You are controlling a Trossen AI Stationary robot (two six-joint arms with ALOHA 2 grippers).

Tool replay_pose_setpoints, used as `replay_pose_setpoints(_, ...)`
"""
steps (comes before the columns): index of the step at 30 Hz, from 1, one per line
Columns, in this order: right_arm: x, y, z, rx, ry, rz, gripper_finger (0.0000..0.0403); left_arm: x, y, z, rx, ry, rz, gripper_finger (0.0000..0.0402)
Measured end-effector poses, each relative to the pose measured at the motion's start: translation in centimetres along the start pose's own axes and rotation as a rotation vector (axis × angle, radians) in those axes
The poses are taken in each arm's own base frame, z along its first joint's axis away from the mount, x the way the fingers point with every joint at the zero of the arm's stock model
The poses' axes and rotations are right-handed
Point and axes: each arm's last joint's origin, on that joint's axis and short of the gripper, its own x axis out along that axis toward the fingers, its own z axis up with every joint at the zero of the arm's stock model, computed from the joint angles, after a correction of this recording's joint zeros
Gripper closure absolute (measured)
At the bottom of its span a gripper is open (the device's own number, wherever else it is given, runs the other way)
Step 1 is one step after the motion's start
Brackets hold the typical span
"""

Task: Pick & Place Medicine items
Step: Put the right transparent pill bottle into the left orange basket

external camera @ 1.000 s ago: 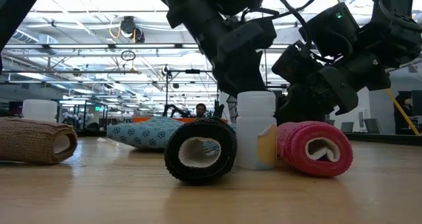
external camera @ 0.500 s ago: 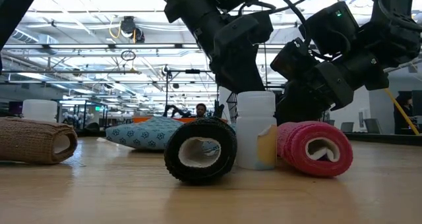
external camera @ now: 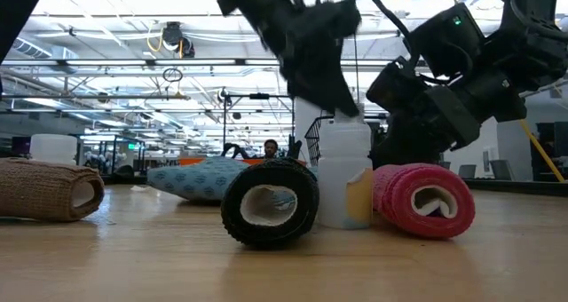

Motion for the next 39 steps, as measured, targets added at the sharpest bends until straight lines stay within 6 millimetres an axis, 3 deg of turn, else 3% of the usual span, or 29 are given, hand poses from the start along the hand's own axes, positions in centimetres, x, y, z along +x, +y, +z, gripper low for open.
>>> replay_pose_setpoints(5, 0.0, 0.0, 0.1, 0.001, -0.009, 0.001, 0.021, -3.6, 0.1, 1.2, 0.029, -0.057, 0.05, 0.0268)
replay_pose_setpoints(10, -0.3, 0.2, 0.7, 0.002, -0.031, 0.019, 0.0211, -9.0, 0.7, 2.1, 0.05, -0.11, 0.158, 0.0268)
replay_pose_setpoints(15, -1.6, 0.8, 2.1, -0.002, -0.095, 0.081, 0.0218, -13.6, 3.2, 1.3, 0.001, -0.133, 0.261, 0.0268)
replay_pose_setpoints(19, -2.7, 1.5, 3.3, -0.011, -0.134, 0.128, 0.0222, -16.1, 6.4, -1.0, -0.092, -0.187, 0.353, 0.0268)
replay_pose_setpoints(24, -3.7, 2.1, 4.0, -0.023, -0.16, 0.152, 0.0226, -17.0, 11.3, -5.7, -0.273, -0.224, 0.479, 0.0268)
replay_pose_setpoints(29, -4.6, 2.4, 4.4, -0.031, -0.195, 0.166, 0.0227, -15.7, 15.3, -10.6, -0.449, -0.169, 0.576, 0.0268)
replay_pose_setpoints(34, -5.1, 2.3, 4.2, -0.03, -0.212, 0.163, 0.0231, -14.5, 17.9, -13.9, -0.579, -0.166, 0.64, 0.0268)
replay_pose_setpoints(39, -5.3, 2.1, 3.8, -0.027, -0.213, 0.138, 0.0232, -13.3, 19.0, -15.2, -0.625, -0.177, 0.661, 0.0268)
